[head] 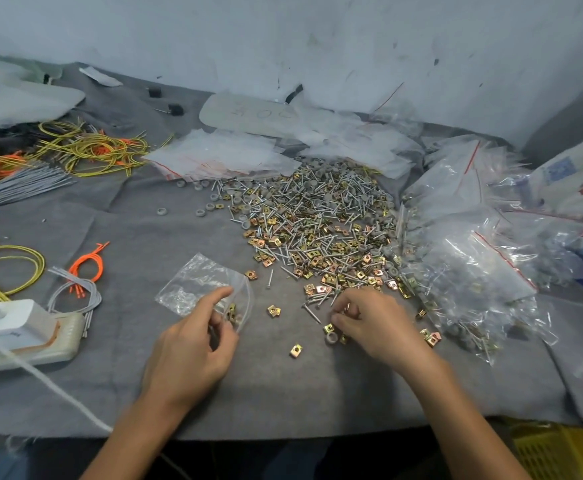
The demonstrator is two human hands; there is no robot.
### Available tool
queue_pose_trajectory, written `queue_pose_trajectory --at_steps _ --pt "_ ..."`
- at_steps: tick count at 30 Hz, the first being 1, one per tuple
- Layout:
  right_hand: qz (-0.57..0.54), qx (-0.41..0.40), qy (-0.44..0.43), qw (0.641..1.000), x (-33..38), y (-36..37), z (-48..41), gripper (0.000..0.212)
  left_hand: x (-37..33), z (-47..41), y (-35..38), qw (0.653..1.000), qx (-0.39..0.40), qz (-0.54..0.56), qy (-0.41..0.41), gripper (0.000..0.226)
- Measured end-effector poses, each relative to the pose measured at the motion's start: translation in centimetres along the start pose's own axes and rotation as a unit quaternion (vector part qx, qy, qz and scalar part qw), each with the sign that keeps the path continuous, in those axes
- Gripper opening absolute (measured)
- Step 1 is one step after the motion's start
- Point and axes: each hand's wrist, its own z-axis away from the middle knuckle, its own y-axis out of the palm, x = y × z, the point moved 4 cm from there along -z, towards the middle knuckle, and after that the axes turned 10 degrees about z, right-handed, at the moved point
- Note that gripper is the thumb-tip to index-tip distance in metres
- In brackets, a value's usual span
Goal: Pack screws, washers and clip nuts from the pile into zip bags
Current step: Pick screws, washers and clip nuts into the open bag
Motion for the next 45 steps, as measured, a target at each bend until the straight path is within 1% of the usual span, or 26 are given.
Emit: queue_pose_trajectory --at_steps 2,4,5,7,9,11,13,16,20,23,25,27,29,31,34,37,40,45 --pt "-0.018 -0.001 -0.002 1.000 0.1 0.1 0.0 0.011 0.0 0.0 0.0 1.000 0.000 -0.003 0.002 0.051" --pt "-0.044 -0.033 -0.016 0.998 0.3 -0.2 0.2 0.013 0.0 0.1 0.0 1.000 0.000 -0.006 0.002 0.051" --pt "-0.076 -0.055 -0.025 0.995 0.6 -0.5 0.4 0.015 0.0 0.1 0.0 1.000 -0.001 -0.007 0.001 0.051" --pt "-0.174 -0.080 -0.036 0.981 1.7 -1.0 0.7 0.016 0.0 0.1 0.0 1.000 -0.002 -0.012 0.001 0.050" --pt "-0.259 -0.087 -0.054 0.960 3.8 -1.2 1.0 0.015 -0.3 0.1 0.1 1.000 0.000 -0.015 0.004 0.050" --pt "-0.313 -0.082 -0.081 0.943 6.7 -0.8 1.3 0.014 -0.8 0.0 -0.1 1.000 0.002 -0.013 0.007 0.050" --pt "-0.331 -0.065 -0.106 0.935 9.8 0.0 1.4 0.014 -1.1 0.0 -0.2 1.000 0.003 -0.015 0.011 0.050" --pt "-0.282 -0.072 -0.109 0.950 12.6 1.0 1.1 0.015 -1.1 0.1 -0.3 1.000 0.006 -0.020 0.017 0.051" --pt "-0.239 -0.077 -0.092 0.964 13.5 1.5 0.6 0.012 -1.1 0.1 -0.3 0.999 0.001 -0.028 0.021 0.050" --pt "-0.258 -0.108 -0.101 0.955 12.6 0.9 0.5 0.009 -1.1 0.1 -0.3 0.999 -0.003 -0.029 0.023 0.051" --pt "-0.257 -0.137 -0.085 0.953 10.7 0.0 0.3 0.007 -1.1 0.0 -0.3 0.999 -0.003 -0.024 0.021 0.052" --pt "-0.230 -0.143 -0.062 0.961 8.2 -0.9 0.0 0.005 -1.0 0.0 -0.3 1.000 -0.004 -0.018 0.020 0.051" --pt "-0.172 -0.117 -0.045 0.977 5.5 -1.8 -0.2 0.005 -0.9 0.0 -0.2 1.000 -0.005 -0.013 0.023 0.052" --pt "-0.095 -0.048 -0.044 0.993 3.2 -2.2 -0.2 0.007 -0.8 0.0 -0.2 1.000 -0.004 -0.011 0.024 0.053" --pt "-0.006 0.041 -0.058 0.997 1.3 -2.2 0.4 0.007 -0.8 0.0 -0.2 0.999 -0.004 -0.013 0.029 0.053" --pt "0.008 0.066 -0.058 0.996 0.7 -1.8 1.1 0.007 -0.6 0.0 -0.2 1.000 -0.006 -0.010 0.029 0.052" --pt "-0.007 0.075 -0.064 0.995 1.0 -1.3 1.4 0.013 -0.4 0.0 -0.2 0.999 -0.009 -0.009 0.032 0.052" --pt "0.005 0.085 -0.072 0.994 1.7 -0.6 1.5 0.018 -0.2 0.0 0.0 0.999 -0.007 -0.007 0.031 0.052"
